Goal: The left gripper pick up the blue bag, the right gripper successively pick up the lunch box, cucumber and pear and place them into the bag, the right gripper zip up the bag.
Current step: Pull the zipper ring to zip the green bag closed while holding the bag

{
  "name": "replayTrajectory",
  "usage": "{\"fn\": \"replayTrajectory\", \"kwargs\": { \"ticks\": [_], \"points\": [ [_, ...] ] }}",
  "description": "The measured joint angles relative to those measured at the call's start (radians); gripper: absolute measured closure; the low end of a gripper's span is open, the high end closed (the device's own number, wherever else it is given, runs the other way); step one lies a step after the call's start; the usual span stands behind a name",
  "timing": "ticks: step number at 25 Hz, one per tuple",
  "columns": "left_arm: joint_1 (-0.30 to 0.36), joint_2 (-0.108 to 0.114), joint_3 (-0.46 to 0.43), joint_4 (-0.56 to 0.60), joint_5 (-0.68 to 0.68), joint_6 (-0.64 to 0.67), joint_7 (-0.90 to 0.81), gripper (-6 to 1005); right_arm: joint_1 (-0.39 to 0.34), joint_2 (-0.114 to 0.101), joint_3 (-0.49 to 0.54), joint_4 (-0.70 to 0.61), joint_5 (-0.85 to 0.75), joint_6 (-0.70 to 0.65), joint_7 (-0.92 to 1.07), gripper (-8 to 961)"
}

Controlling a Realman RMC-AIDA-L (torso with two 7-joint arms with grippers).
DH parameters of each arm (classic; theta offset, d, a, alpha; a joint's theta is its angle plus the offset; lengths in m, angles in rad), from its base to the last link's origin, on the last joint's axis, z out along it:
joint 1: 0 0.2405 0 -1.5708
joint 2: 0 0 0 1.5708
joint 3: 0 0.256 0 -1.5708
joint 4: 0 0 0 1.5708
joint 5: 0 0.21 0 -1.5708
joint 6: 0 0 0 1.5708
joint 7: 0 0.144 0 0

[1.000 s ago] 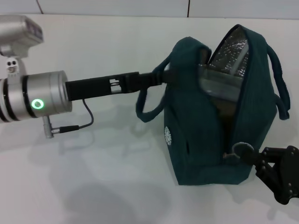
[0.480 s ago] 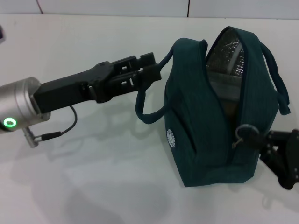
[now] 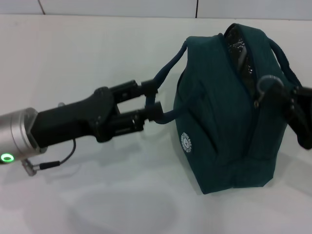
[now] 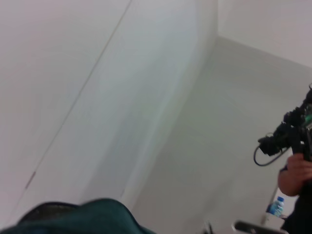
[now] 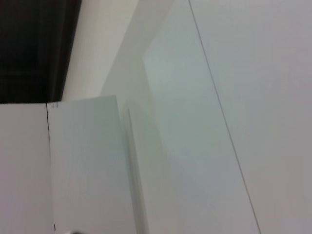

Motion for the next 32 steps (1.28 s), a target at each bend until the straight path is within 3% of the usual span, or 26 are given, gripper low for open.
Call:
{"fn": "replayTrajectory", "kwargs": {
  "ticks": [8,18,25,32],
  "points": [
    [0.038,-0.002,0.033,-0.040,0.006,0.002,0.120,258,0.097,0.001,0.002,0.000,0.035,0.015,0.029,945],
    [0.037,-0.005,0.027,-0.193,-0.046,-0.079,0.338,257,0.196,0.007,-0.008,-0.002,0.044,0.103,0.052,945],
    [-0.009,-0.010,0.027,-0.276,-0.104,-0.183,0.394,257,0.256,0.010,-0.008,-0.002,0.050,0.160,0.050,945],
    [-0.085,-0.012,0.029,-0.307,-0.127,-0.233,0.399,257,0.268,0.011,0.000,-0.005,0.055,0.184,0.045,945]
  ]
}}
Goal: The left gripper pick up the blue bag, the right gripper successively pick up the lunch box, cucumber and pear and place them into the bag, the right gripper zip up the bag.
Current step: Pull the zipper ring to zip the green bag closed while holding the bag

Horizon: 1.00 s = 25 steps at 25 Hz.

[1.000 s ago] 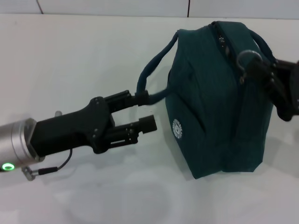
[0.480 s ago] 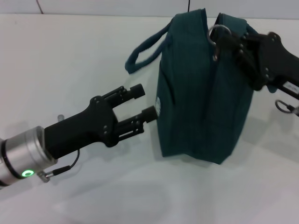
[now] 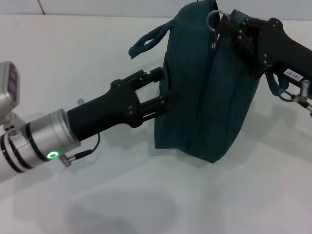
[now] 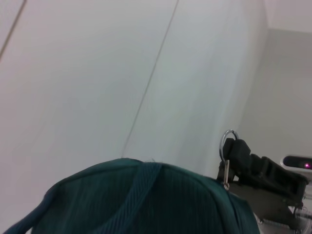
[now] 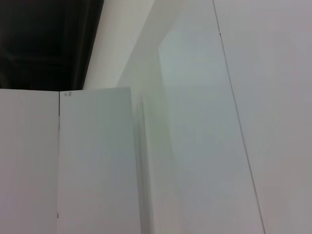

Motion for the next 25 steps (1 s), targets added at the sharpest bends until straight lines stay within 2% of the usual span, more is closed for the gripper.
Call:
{"fn": "replayTrajectory", "kwargs": {
  "ticks": [7,13,19,25],
  "points": [
    [-0.071,-0.002,0.000,-0.035,-0.018,-0.028,-0.008,256,-0.001,0.000,-0.004,-0.010,0.001,0.020,0.000,945],
    [-0.092,-0.001,0.003,-0.047,-0.051,-0.034,-0.036,256,-0.003,0.000,-0.007,-0.010,0.001,0.024,-0.001,945],
    [-0.098,0.000,0.012,-0.042,-0.045,-0.037,-0.017,391,-0.005,0.002,-0.007,-0.008,0.001,0.025,-0.002,944],
    [-0.106,-0.002,0.032,-0.042,-0.044,-0.058,-0.003,661,-0.005,0.003,-0.007,-0.007,0.001,0.025,-0.002,944]
  ]
}}
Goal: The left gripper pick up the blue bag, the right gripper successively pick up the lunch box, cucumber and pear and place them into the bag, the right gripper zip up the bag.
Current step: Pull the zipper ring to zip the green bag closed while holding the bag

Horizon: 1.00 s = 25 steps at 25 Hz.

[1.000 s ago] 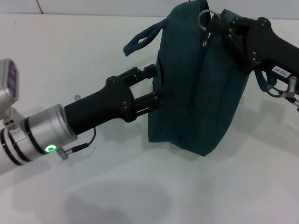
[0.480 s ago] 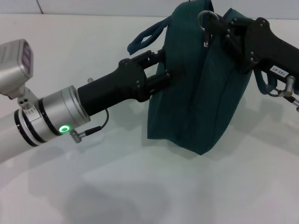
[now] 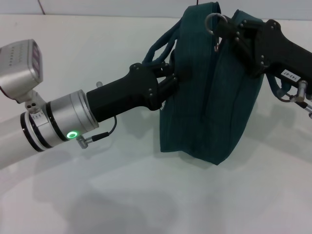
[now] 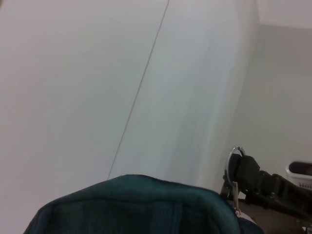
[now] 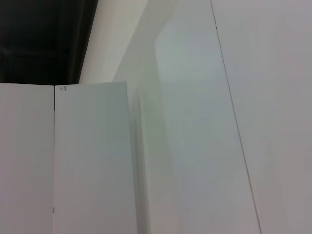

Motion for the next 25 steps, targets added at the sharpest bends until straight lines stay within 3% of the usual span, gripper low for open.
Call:
{"fn": "replayTrajectory", "kwargs": {
  "ticks": [5,13,25],
  "points": [
    [-0.001,0.000,0.003,-0.004,-0.002,-0.005,0.003,847,-0.002,0.000,0.000,0.001,0.000,-0.002,0.003,944],
    [0.002,0.006,0.048,0.004,0.001,0.004,0.001,921,-0.008,0.000,0.006,0.003,0.010,-0.005,0.009,944],
    [0.020,0.014,0.167,0.054,0.003,0.040,-0.008,939,-0.023,-0.003,0.008,0.010,0.087,0.005,0.034,944]
  ]
}}
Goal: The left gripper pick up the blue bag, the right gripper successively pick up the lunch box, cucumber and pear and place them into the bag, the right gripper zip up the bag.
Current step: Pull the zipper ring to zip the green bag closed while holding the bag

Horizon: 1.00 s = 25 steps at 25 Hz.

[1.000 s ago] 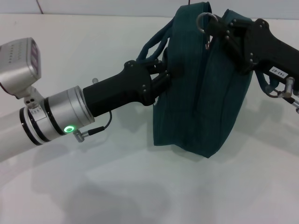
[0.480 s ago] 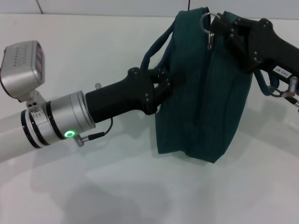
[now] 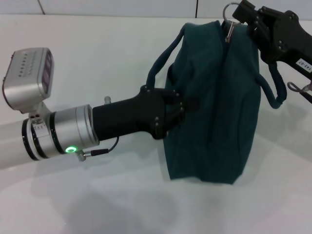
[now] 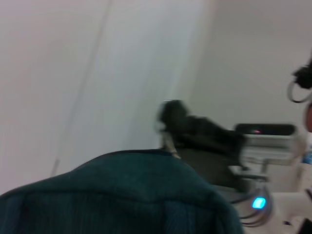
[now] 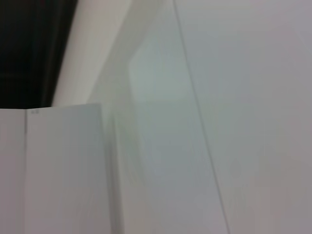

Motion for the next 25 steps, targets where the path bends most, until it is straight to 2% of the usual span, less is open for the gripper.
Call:
{"fn": "replayTrajectory", "kwargs": {
  "ticks": [4,18,25],
  "points": [
    [0.019,0.003,0.038,0.029,0.006,0.052,0.000,939,-0.006,-0.001,0.001,0.000,0.011,0.047,0.020,944],
    [0.100,0.031,0.042,0.046,0.041,0.176,0.006,938,-0.010,0.002,-0.014,0.000,0.010,0.266,0.058,944],
    [0.133,0.037,-0.005,0.047,0.022,0.146,0.000,937,-0.044,0.002,-0.013,-0.022,0.018,0.243,0.020,944]
  ]
}}
